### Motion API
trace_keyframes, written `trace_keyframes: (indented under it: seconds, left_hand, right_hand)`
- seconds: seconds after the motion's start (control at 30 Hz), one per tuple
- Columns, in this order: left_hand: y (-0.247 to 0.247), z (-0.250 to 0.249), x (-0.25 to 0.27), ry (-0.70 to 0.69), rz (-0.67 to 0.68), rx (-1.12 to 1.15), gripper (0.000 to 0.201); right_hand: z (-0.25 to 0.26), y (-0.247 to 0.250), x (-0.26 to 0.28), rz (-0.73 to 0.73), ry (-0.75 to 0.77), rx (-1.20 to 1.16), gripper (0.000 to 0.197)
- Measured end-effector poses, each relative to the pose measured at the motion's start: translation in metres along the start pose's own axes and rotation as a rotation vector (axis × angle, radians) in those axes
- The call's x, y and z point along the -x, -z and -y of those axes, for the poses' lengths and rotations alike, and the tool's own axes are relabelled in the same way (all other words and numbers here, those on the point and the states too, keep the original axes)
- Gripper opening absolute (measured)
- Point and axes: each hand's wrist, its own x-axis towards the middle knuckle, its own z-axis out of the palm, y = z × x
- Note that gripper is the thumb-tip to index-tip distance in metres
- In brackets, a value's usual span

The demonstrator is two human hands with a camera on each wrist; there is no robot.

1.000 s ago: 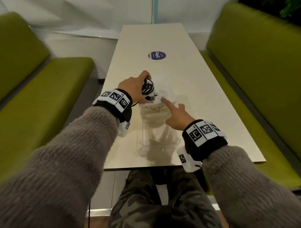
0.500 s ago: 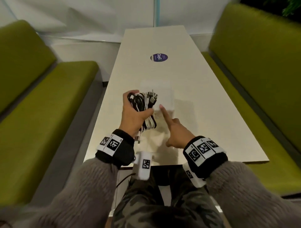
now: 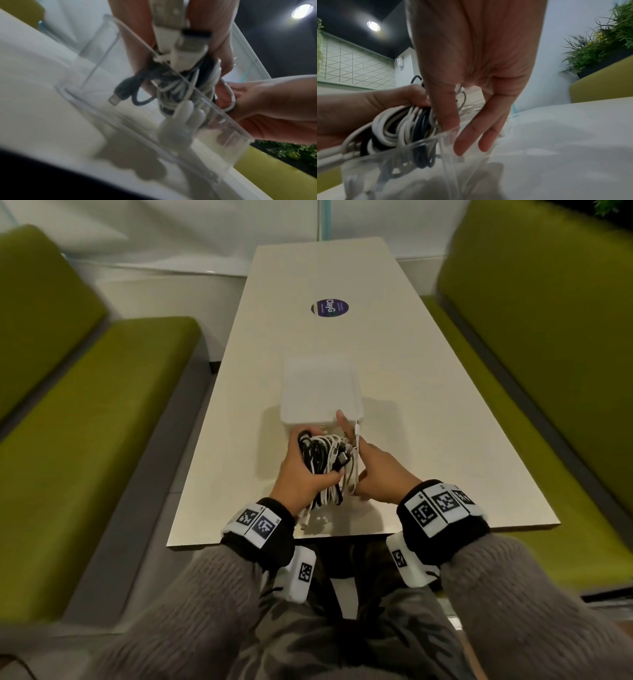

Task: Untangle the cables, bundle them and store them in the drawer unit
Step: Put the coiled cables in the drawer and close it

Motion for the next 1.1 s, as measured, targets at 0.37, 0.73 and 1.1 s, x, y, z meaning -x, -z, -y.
trace_keyframes:
  seconds: [0.37,0.73,1.1]
  left_hand:
    - [-0.003,-0.001,-0.002,0.138,-0.109,0.055,0.069]
    - [0.0,-0.009,0.002,0.181,-0.162,-0.048,0.065]
    - [0.0,-0.013,0.0,0.339,-0.073,-0.178,0.068]
  right_hand:
    - [0.013,-0.004,0.025,-0.299,-0.233,-0.607,0.056]
    - [0.013,-0.021,0.017,-0.422,-0.315,-0.324,0.029]
    - [0.02,-0.039,-0.001,-0.461,-0.317,0.017,0.014]
